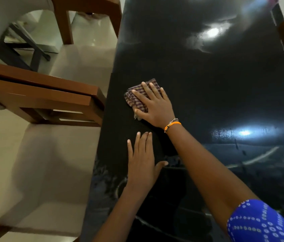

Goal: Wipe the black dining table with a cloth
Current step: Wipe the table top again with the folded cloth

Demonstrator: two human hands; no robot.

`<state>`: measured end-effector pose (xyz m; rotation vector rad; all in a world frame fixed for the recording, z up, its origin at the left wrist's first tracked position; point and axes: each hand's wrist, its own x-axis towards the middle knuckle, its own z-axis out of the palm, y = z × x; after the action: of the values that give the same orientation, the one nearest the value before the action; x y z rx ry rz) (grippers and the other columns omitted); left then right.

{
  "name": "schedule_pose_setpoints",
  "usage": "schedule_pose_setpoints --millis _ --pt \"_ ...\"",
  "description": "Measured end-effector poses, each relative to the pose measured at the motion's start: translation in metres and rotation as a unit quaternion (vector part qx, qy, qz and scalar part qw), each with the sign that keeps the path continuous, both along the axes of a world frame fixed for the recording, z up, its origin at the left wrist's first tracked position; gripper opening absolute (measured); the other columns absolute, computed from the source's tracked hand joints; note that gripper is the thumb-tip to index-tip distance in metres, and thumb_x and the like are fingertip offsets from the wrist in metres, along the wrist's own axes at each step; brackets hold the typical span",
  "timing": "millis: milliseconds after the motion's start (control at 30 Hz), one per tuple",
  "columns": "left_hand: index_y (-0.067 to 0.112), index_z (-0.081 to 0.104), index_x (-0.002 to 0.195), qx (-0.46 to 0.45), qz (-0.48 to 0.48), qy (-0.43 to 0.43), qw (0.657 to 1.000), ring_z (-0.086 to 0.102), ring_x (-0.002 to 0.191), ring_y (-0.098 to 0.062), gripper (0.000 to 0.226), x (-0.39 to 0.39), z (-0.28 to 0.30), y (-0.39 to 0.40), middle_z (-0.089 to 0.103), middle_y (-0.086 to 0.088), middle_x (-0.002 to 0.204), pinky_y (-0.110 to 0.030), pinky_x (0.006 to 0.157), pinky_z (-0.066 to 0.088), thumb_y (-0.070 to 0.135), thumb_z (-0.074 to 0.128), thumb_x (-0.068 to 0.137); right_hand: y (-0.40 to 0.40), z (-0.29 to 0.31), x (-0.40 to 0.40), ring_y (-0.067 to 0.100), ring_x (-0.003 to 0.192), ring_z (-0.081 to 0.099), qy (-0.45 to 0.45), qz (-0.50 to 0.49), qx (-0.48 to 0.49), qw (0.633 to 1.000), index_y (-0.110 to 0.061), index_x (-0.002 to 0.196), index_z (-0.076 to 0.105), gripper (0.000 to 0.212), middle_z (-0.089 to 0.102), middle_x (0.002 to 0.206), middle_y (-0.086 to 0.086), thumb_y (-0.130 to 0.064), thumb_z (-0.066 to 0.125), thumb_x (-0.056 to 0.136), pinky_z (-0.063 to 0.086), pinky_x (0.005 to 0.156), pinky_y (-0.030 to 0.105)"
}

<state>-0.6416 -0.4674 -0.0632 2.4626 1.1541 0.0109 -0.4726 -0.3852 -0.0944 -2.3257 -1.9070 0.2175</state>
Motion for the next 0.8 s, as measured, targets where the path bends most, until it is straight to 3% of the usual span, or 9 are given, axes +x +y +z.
schedule_pose_setpoints --millis 200,467,600,800 --pt "0.017 -0.002 0.149 -0.001 -0.041 -0.020 0.999 -0.004 0.146 -0.021 0.097 0.062 0.004 -0.046 0.006 -0.002 0.157 -0.040 0.111 -0.014 0.053 0.057 0.081 -0.091 0.005 0.111 0.021 0.148 0.008 0.003 -0.135 0.008 0.991 -0.040 0.147 0.024 0.061 0.013 0.161 -0.001 -0.054 0.043 0.090 0.006 0.118 0.048" --pt "0.018 -0.005 0.148 0.009 -0.061 0.010 0.998 -0.007 0.145 -0.025 0.107 0.112 0.001 -0.095 0.008 -0.002 0.156 -0.043 0.114 -0.010 0.059 0.061 0.075 -0.223 0.001 0.247 0.024 0.147 0.013 0.002 -0.314 0.024 0.949 -0.041 0.145 0.029 0.060 0.018 0.159 0.000 -0.051 0.043 0.087 0.009 0.117 0.051" --pt "0.017 -0.003 0.148 0.017 -0.067 0.038 0.997 -0.007 0.145 -0.026 0.108 0.126 0.000 -0.105 0.011 -0.002 0.155 -0.044 0.115 -0.007 0.059 0.062 0.073 -0.267 0.000 0.287 0.027 0.147 0.011 0.003 -0.361 0.009 0.932 -0.040 0.146 0.026 0.065 0.016 0.160 0.003 -0.055 0.034 0.084 0.008 0.117 0.052" --pt "0.015 0.005 0.148 0.020 -0.057 0.077 0.995 -0.008 0.145 -0.025 0.104 0.132 0.001 -0.109 0.011 -0.001 0.156 -0.046 0.115 -0.007 0.061 0.059 0.073 -0.296 0.000 0.300 0.030 0.146 0.014 0.006 -0.427 0.013 0.904 -0.036 0.147 0.026 0.060 0.017 0.159 0.006 -0.051 0.041 0.091 0.014 0.116 0.051"
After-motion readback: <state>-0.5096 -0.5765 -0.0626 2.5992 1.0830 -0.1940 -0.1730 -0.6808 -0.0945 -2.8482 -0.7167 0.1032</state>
